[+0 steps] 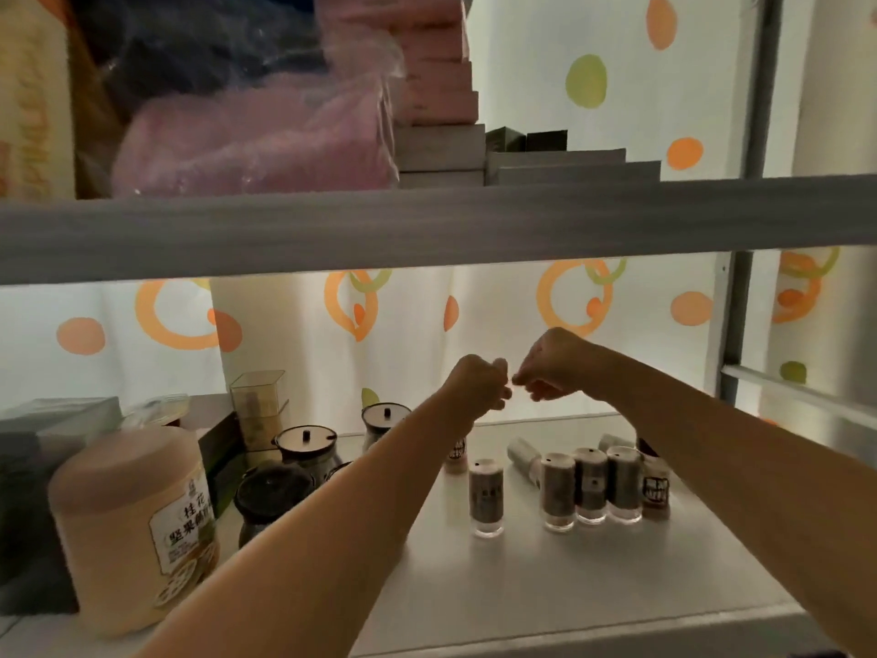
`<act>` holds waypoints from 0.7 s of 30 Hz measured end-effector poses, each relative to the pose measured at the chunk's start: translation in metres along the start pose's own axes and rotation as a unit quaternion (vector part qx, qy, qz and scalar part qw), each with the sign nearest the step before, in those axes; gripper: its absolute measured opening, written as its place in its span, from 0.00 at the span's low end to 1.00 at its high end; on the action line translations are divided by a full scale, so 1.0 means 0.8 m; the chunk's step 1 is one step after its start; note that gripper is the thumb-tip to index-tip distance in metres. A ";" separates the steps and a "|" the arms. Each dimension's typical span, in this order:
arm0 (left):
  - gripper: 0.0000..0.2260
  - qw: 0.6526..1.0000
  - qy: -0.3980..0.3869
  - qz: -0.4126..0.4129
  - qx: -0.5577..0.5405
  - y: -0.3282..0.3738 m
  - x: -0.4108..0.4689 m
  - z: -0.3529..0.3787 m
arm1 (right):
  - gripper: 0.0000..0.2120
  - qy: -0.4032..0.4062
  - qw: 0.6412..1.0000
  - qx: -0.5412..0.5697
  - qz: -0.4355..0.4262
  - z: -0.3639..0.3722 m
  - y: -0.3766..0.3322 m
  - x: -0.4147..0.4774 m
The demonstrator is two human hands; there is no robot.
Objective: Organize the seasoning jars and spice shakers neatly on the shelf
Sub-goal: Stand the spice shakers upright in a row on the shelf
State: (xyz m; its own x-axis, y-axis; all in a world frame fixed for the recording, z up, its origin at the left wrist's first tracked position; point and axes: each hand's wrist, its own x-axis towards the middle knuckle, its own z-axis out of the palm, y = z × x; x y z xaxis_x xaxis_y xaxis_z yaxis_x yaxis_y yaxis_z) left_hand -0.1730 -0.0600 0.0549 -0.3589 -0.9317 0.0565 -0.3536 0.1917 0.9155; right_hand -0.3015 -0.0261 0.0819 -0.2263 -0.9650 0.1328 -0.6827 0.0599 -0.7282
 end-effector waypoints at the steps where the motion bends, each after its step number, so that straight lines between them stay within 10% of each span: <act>1: 0.18 0.999 -0.014 -0.032 0.006 -0.003 0.006 0.003 | 0.13 -0.026 0.999 -0.033 0.025 0.002 0.006 0.013; 21: 0.33 0.982 -0.078 -0.171 -0.011 -0.057 0.070 0.011 | 0.32 -0.220 0.930 -0.235 0.179 0.070 0.057 0.103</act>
State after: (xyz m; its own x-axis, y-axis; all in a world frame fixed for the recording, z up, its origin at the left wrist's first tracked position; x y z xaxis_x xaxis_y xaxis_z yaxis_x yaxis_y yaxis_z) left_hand -0.1846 -0.1180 0.0130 -0.3508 -0.8816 -0.3158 -0.4584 -0.1324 0.8789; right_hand -0.3125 -0.1175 0.0223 -0.2618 -0.8667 -0.4247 -0.8698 0.4025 -0.2853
